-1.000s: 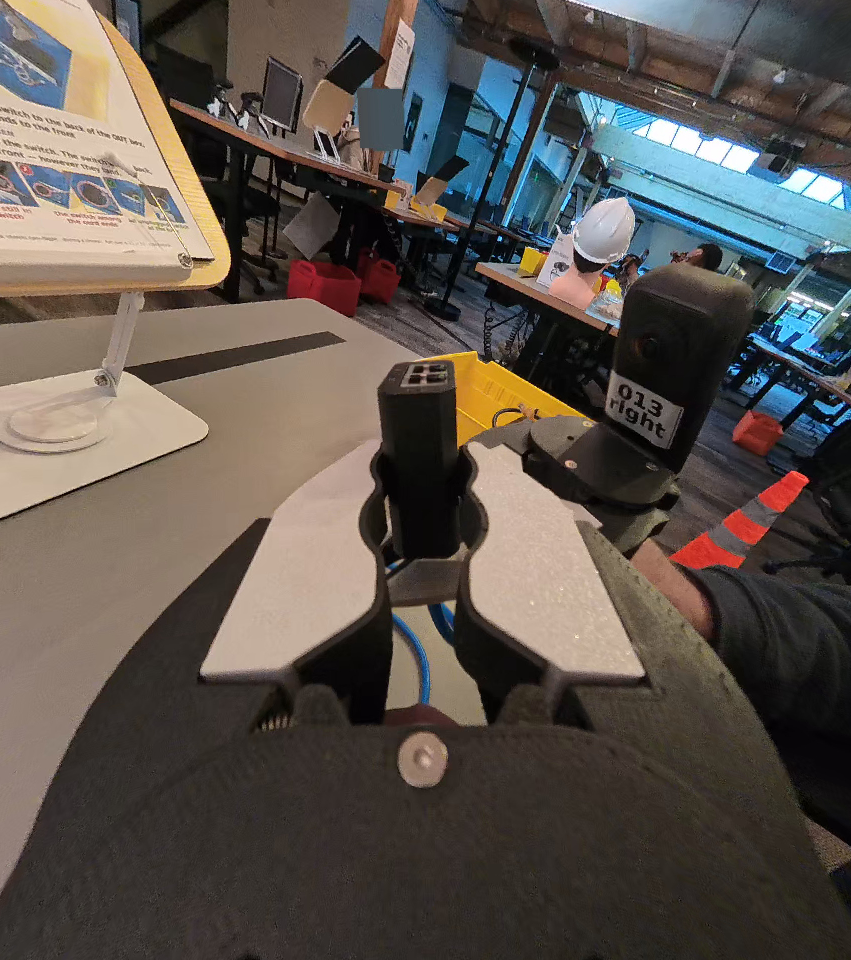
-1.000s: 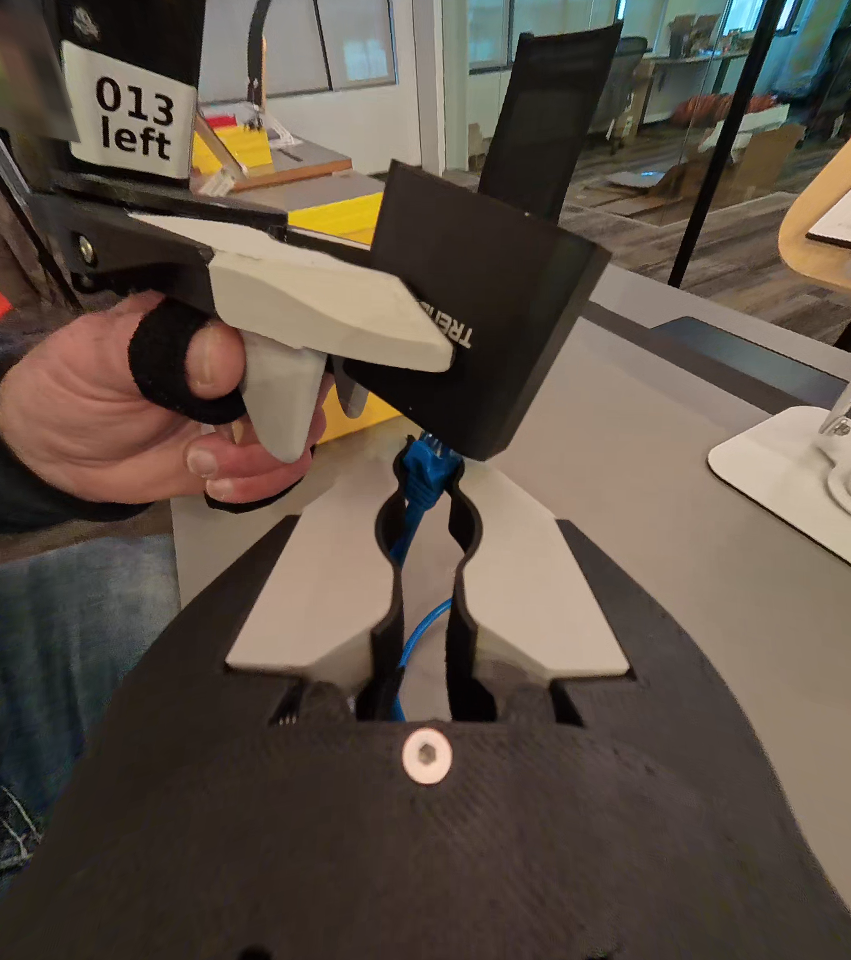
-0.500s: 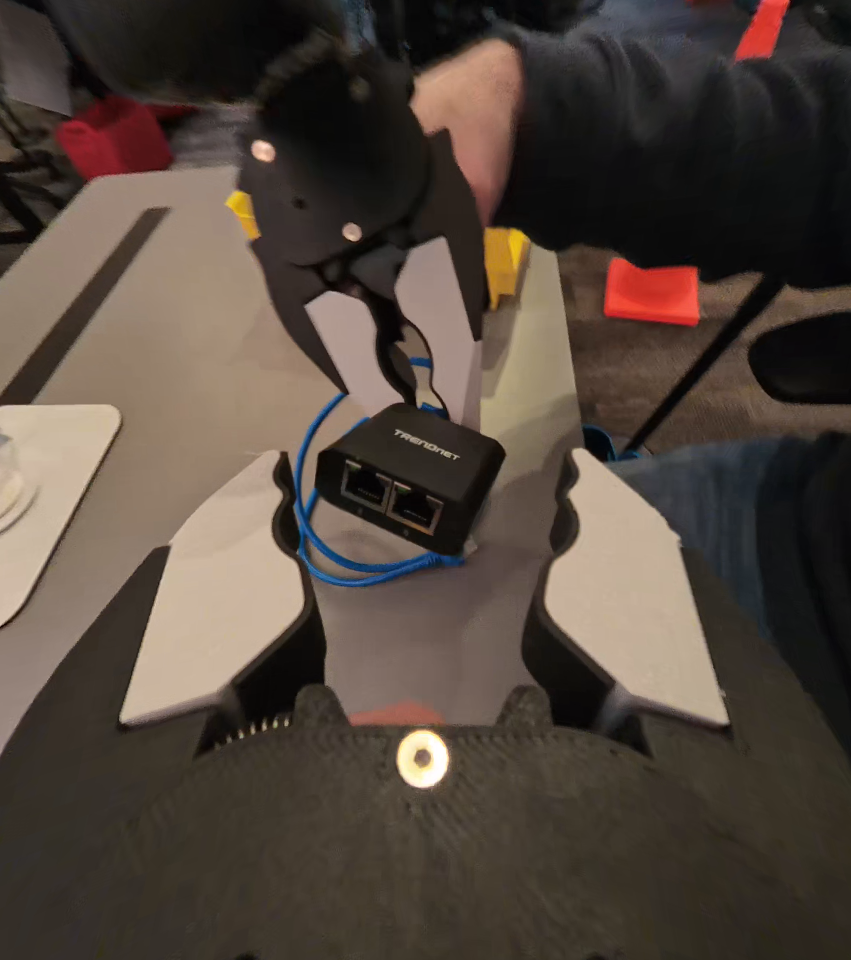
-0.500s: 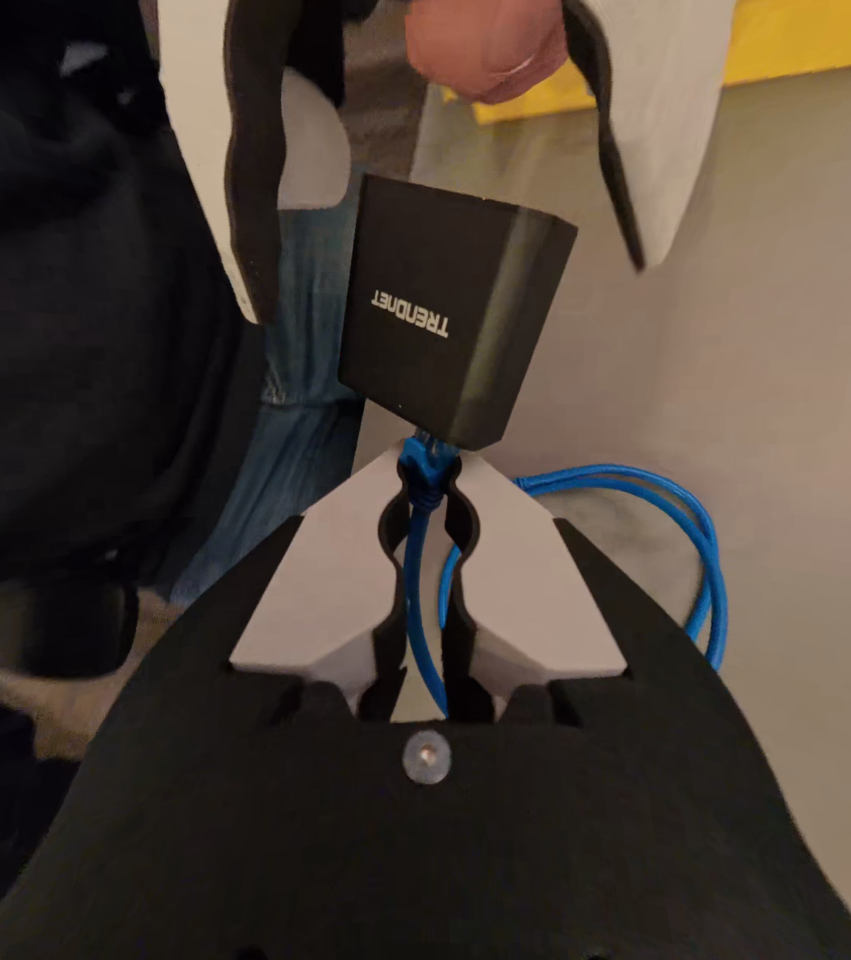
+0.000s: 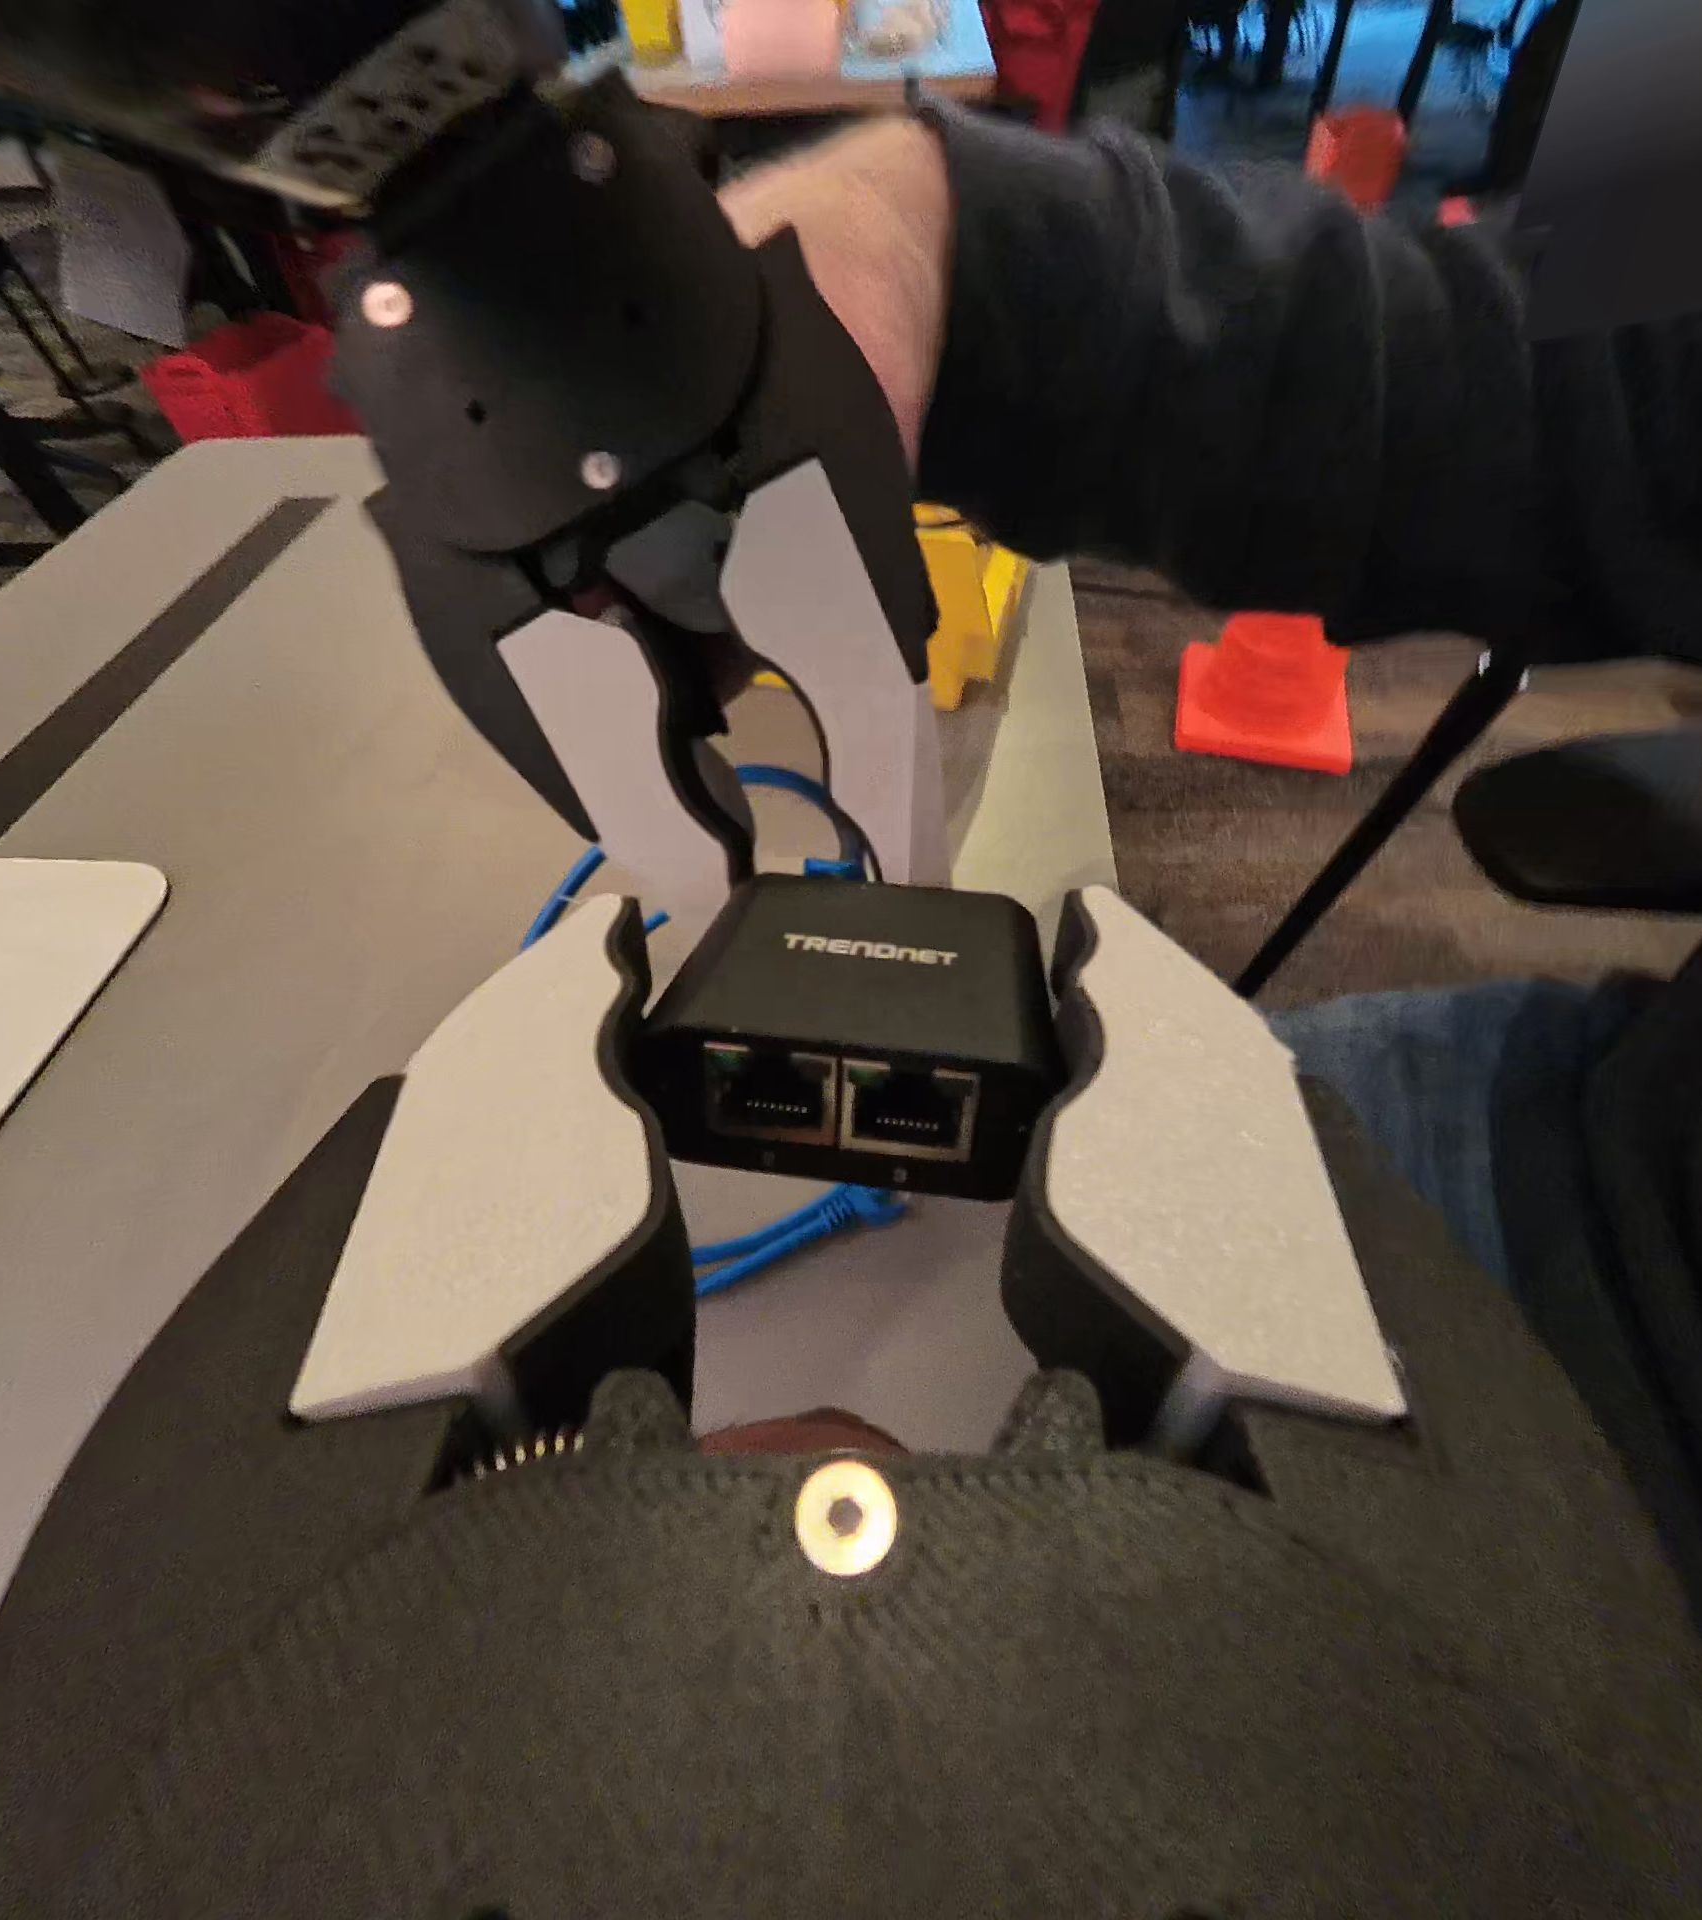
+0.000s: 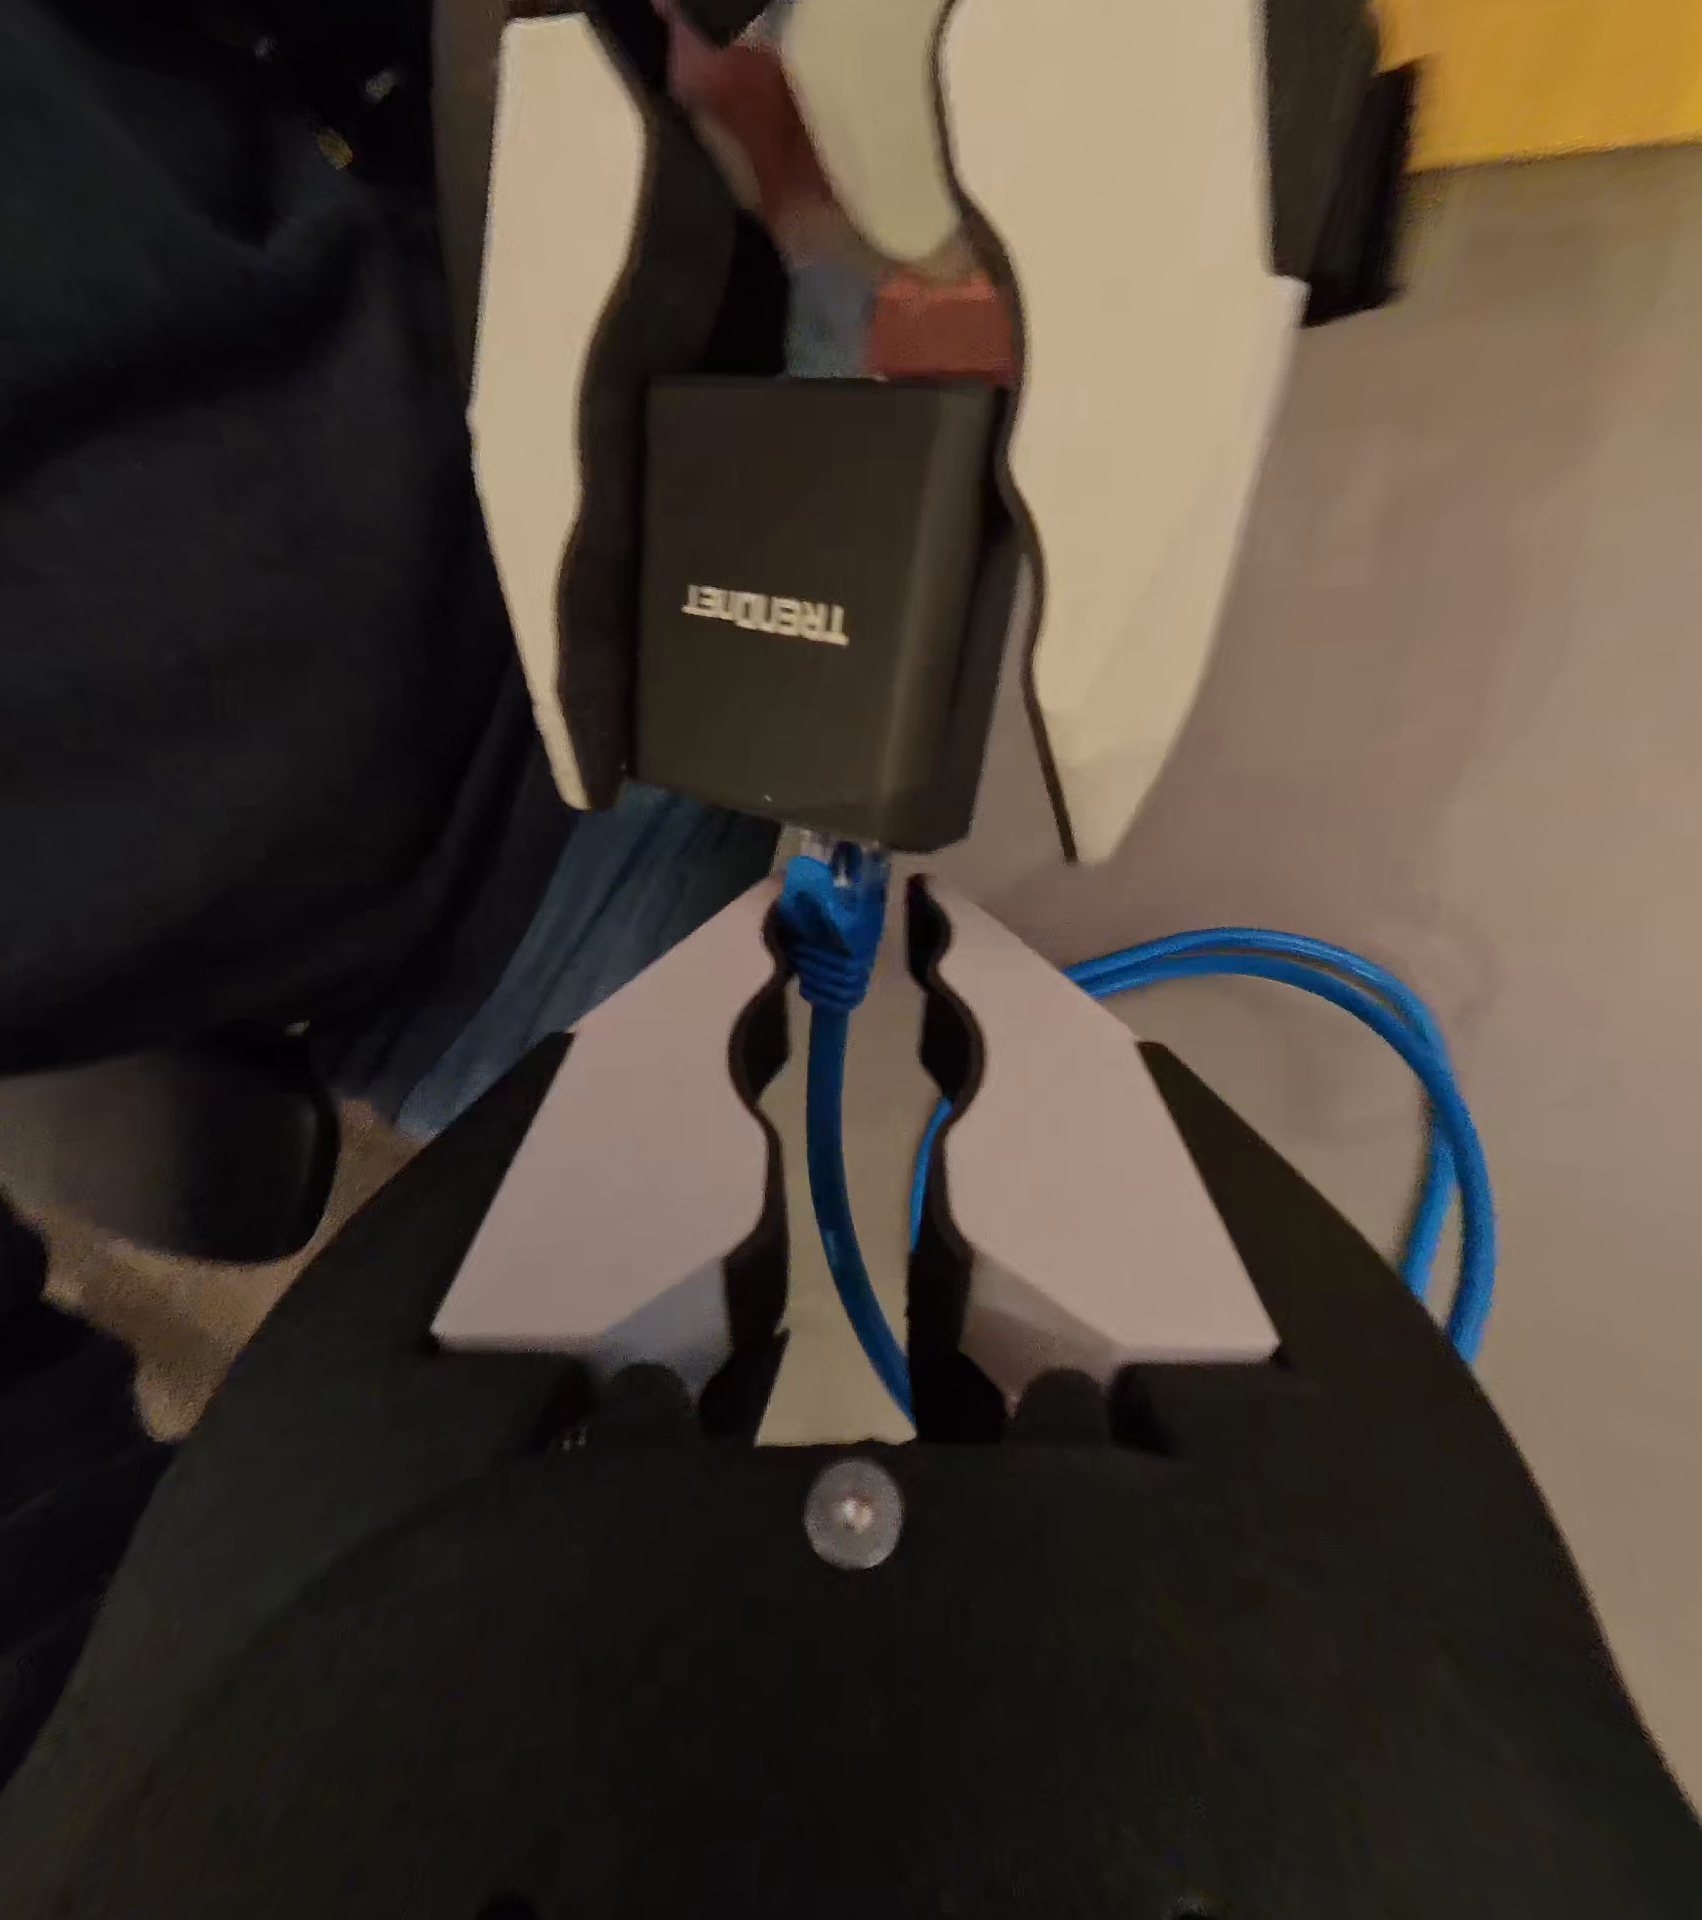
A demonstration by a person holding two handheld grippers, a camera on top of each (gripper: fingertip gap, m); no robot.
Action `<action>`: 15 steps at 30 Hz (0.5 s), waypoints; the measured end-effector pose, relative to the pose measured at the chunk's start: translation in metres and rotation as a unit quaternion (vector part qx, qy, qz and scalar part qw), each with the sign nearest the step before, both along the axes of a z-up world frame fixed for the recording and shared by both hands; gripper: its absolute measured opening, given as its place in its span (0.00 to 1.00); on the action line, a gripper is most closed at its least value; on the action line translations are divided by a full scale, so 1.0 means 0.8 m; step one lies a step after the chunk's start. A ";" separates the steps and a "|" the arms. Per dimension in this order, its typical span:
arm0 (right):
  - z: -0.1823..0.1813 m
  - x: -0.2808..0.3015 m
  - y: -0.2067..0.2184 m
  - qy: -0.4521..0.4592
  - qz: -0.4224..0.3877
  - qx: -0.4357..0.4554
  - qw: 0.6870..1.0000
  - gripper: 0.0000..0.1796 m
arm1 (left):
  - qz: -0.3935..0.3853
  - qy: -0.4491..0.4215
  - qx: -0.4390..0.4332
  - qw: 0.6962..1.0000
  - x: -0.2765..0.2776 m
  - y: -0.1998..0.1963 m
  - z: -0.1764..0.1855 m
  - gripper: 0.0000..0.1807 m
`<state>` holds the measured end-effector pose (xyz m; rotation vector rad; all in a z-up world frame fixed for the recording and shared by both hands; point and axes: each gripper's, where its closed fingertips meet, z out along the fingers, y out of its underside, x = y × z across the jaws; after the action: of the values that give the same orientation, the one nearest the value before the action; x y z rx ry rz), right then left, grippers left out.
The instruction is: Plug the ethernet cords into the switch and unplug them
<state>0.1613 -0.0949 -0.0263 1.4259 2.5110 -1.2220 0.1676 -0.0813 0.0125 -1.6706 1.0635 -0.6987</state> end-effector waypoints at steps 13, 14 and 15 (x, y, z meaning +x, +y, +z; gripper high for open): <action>0.037 -0.021 0.040 0.250 -0.208 0.300 0.897 0.08 | 0.067 -0.209 -0.076 0.973 -0.006 0.014 0.033 0.41; 0.039 -0.021 0.043 0.256 -0.217 0.312 0.889 0.07 | 0.067 -0.205 -0.072 0.974 -0.006 0.014 0.032 0.41; 0.039 -0.019 0.042 0.256 -0.217 0.319 0.886 0.07 | 0.061 -0.197 -0.073 0.976 -0.005 0.012 0.030 0.41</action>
<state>0.1460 -0.0610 0.0050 2.1403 3.2942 -0.9257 0.1637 -0.0715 0.0367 -1.6156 0.6367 -0.9966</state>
